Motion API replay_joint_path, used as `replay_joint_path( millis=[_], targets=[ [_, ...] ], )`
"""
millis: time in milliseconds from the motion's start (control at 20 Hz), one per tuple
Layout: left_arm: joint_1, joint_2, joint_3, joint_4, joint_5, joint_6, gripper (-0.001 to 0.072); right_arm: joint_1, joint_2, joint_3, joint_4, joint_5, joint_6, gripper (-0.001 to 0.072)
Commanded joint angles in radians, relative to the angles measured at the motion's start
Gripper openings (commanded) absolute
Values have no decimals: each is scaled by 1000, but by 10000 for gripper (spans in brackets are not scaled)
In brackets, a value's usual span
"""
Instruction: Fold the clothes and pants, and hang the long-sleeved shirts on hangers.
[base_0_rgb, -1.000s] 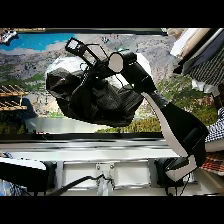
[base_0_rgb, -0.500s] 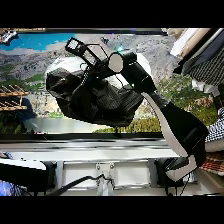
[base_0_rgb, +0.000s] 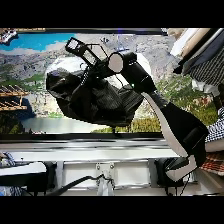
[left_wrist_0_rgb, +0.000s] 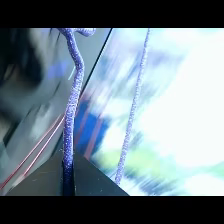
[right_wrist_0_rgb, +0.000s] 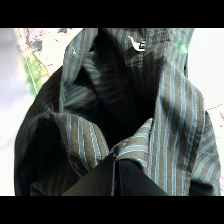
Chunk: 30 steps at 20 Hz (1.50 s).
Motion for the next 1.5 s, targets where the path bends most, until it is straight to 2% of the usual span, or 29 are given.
replay_joint_path(
  millis=[0,150,300,450,600,700,800,900,1100,1450],
  targets=[
    [-108,174,5,-281,-77,-5,20,0,1,2,-41,-3,0,26],
    [-285,325,5,-271,-340,-7,20,-8,16,3,-81,92,28,26],
    [-460,464,3,-132,-628,-79,20,-45,50,3,-79,247,38,26],
    [-575,596,-5,2,-928,-77,20,-82,81,3,-72,245,38,27],
    [-619,718,-55,3,-1131,-11,20,-89,97,3,-69,246,39,27],
    [-637,786,-93,-12,-1211,-13,20,-89,100,3,-69,242,39,27],
    [-654,863,-137,-69,-1215,-2,20,-89,102,3,-68,245,41,27],
    [-671,922,-186,-146,-1205,61,20,-88,103,3,-48,246,43,27],
    [-707,916,-296,-217,-1178,120,20,-87,103,3,-16,272,43,26],
    [-708,739,-354,-216,-855,276,21,-87,141,3,-16,339,43,28]
  ],
)
